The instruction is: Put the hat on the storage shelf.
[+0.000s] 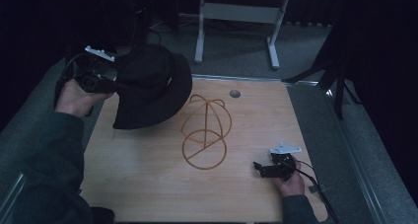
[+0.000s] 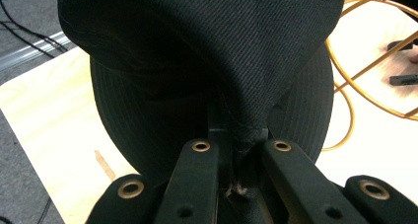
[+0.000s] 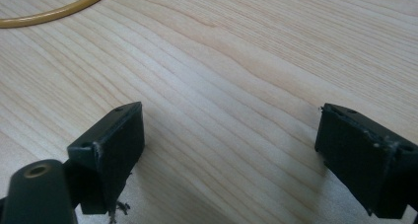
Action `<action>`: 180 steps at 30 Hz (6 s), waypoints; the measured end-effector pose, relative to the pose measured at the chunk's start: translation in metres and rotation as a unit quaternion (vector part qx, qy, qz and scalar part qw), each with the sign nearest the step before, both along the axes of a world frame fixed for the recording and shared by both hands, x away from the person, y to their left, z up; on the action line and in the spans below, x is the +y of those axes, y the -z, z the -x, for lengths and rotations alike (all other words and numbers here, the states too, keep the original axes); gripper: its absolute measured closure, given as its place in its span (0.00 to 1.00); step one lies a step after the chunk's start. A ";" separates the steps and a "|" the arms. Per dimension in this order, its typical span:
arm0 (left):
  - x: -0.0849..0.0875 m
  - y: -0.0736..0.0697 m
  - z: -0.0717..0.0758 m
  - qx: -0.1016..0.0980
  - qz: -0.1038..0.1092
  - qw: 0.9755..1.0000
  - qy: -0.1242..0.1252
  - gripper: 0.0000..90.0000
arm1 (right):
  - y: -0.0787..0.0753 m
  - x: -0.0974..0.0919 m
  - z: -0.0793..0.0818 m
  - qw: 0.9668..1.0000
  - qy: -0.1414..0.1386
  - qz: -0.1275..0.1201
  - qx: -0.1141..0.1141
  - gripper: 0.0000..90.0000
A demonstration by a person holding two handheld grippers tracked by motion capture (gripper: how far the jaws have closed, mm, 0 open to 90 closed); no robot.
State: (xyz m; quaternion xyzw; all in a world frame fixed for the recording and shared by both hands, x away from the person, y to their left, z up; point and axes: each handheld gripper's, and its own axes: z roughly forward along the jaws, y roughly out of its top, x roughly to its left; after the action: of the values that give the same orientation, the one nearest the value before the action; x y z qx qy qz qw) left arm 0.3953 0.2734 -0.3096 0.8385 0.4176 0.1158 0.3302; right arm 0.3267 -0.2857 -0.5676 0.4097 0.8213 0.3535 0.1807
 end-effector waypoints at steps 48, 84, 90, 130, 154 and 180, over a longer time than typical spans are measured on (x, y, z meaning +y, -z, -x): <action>-0.004 -0.038 0.010 -0.037 0.003 0.998 0.058 0.98 | 0.000 0.000 0.000 1.000 0.000 0.001 0.002 0.13; -0.014 -0.058 0.015 -0.041 0.012 0.994 0.101 0.98 | 0.000 0.000 0.000 1.000 0.001 0.000 0.003 0.13; -0.022 -0.062 0.014 -0.043 0.010 0.993 0.112 0.98 | 0.000 0.000 0.000 1.000 0.001 0.000 0.003 0.13; -0.103 -0.067 0.015 -0.025 -0.018 0.977 0.213 0.98 | 0.000 0.000 0.000 1.000 0.000 0.001 0.002 0.13; -0.148 -0.023 0.016 0.000 -0.042 0.967 0.252 0.97 | 0.000 0.000 0.000 1.000 0.000 0.001 0.001 0.13; -0.129 -0.020 0.020 -0.011 -0.031 0.980 0.198 0.42 | 0.000 0.000 0.000 1.000 0.001 0.000 0.002 0.13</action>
State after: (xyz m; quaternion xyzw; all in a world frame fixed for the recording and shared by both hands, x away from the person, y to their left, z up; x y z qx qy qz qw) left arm 0.3757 0.1447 -0.2901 0.9130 0.2361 0.0697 0.3252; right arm 0.3264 -0.2856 -0.5674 0.4111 0.8215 0.3525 0.1788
